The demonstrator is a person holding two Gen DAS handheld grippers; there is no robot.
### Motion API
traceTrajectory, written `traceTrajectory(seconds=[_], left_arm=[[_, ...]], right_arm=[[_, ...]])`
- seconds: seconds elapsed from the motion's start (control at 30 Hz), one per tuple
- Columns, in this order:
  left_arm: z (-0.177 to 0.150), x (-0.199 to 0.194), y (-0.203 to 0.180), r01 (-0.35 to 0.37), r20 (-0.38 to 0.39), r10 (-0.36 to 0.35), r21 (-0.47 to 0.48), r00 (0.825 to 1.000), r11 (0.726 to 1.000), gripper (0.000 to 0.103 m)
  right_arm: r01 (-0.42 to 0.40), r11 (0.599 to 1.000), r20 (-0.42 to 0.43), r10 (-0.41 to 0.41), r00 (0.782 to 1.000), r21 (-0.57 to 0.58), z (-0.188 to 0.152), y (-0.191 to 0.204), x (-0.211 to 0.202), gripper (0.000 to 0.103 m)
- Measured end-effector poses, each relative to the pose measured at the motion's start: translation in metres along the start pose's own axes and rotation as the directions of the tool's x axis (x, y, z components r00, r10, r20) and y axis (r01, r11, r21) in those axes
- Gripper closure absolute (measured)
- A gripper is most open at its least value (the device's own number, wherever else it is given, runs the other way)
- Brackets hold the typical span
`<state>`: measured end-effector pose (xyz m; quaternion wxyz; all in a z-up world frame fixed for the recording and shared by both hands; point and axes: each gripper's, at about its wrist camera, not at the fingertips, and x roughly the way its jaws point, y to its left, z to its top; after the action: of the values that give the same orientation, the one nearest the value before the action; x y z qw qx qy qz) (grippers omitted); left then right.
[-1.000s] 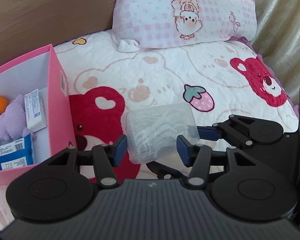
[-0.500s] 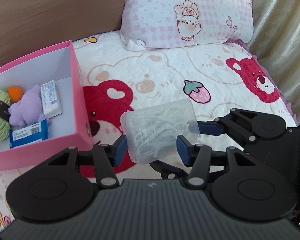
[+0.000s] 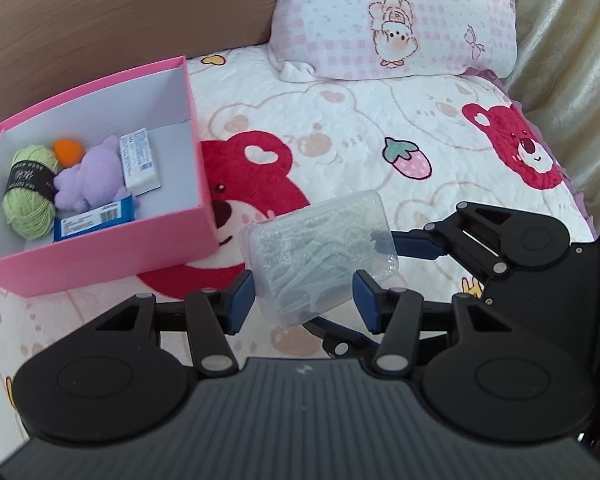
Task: Organize objects
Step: 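Lift the clear floss-pick box with the left tool toward the pink box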
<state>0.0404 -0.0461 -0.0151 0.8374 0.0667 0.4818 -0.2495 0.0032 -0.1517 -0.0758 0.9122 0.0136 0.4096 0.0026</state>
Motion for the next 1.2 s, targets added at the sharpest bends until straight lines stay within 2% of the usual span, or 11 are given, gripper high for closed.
traceTrajectory(seconds=[0.6,1.2], left_arm=[[-0.023,-0.028,0.038,-0.013,-0.014,0.012,-0.092,1.0,0.996,0.052],[-0.009,-0.059,0.066,-0.042,0.038,0.045,-0.086,0.998,0.995,0.052]], right_arm=[[-0.073,0.994,-0.049,0.069,0.996,-0.084,0.016,0.044,-0.002,0.028],[-0.082,0.988,-0.019,0.08,0.997,-0.133,0.053,0.066,-0.009,0.029]])
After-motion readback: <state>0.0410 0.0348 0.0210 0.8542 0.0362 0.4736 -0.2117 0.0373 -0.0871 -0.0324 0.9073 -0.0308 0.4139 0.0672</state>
